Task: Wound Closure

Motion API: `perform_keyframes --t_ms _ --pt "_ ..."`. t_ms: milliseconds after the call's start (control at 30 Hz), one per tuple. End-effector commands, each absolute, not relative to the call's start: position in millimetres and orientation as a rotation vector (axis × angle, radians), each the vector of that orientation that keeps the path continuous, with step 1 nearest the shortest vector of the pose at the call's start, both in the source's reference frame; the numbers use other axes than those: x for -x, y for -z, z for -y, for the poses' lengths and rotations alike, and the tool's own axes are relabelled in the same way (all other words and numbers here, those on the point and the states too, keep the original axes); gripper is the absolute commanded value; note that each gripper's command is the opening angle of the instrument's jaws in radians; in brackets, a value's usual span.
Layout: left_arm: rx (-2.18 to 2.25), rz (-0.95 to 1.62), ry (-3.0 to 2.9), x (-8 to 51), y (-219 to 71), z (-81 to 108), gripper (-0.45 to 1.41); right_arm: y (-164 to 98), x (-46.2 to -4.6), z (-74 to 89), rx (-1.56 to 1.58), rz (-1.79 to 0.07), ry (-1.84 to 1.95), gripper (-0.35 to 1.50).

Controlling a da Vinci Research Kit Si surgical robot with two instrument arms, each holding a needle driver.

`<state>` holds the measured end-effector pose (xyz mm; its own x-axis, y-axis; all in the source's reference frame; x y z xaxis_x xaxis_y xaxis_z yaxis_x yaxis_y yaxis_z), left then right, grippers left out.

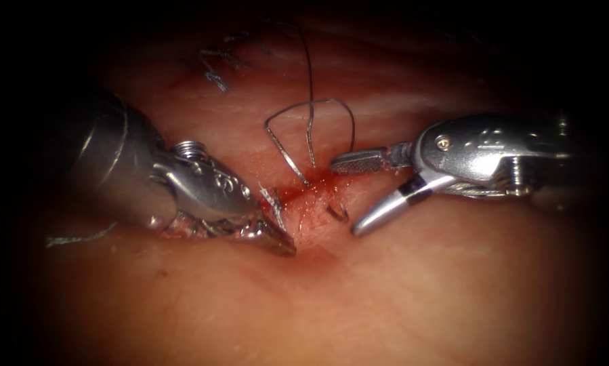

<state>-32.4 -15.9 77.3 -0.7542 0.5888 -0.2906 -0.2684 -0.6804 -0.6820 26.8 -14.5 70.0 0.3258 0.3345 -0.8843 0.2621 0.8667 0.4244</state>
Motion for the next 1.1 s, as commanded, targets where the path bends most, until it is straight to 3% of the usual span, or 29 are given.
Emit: perform_keyframes --t_ms 33,200,367,500,600,633,700,733,833,1000,1067,1100 --pt "0.691 0.867 -2.408 32.8 -77.9 16.3 -0.45 -70.5 -27.8 14.8 -0.565 -1.263 -0.027 1.07" --pt "0.691 0.864 -2.407 32.8 -77.8 16.3 -0.45 -70.6 -28.4 15.8 -0.567 -1.268 0.007 1.03" --pt "0.691 0.865 -2.407 32.8 -77.7 16.3 -0.45 -71.2 -29.0 17.2 -0.548 -1.243 0.045 0.86" --pt "0.691 0.861 -2.407 32.8 -77.7 16.3 -0.45 -71.1 -28.8 17.1 -0.547 -1.248 0.057 0.63" --pt "0.693 0.828 -2.398 32.9 -77.4 15.9 -0.45 -71.0 -28.6 16.8 -0.546 -1.244 0.064 0.63" --pt "0.743 0.781 -2.393 33.0 -76.6 15.0 -0.45 -70.9 -28.0 16.5 -0.549 -1.243 0.066 0.85" --pt "0.776 0.744 -2.373 33.3 -75.9 14.4 -0.37 -71.0 -27.5 16.2 -0.553 -1.243 0.065 1.08" --pt "0.793 0.716 -2.369 33.5 -75.5 14.2 -0.20 -71.0 -27.2 16.0 -0.543 -1.241 0.058 1.17" --pt "0.847 0.662 -2.370 34.3 -75.0 14.1 -0.01 -71.2 -26.8 15.8 -0.525 -1.237 0.046 1.35" --pt "0.923 0.582 -2.346 35.1 -75.1 14.2 0.17 -71.1 -26.3 15.8 -0.516 -1.238 0.047 1.40" --pt "0.925 0.545 -2.330 35.2 -75.1 14.2 0.37 -71.3 -25.9 15.6 -0.516 -1.238 0.047 1.39" --pt "0.925 0.545 -2.330 35.2 -75.1 14.2 0.37 -71.3 -25.9 15.6 -0.516 -1.238 0.047 1.39"
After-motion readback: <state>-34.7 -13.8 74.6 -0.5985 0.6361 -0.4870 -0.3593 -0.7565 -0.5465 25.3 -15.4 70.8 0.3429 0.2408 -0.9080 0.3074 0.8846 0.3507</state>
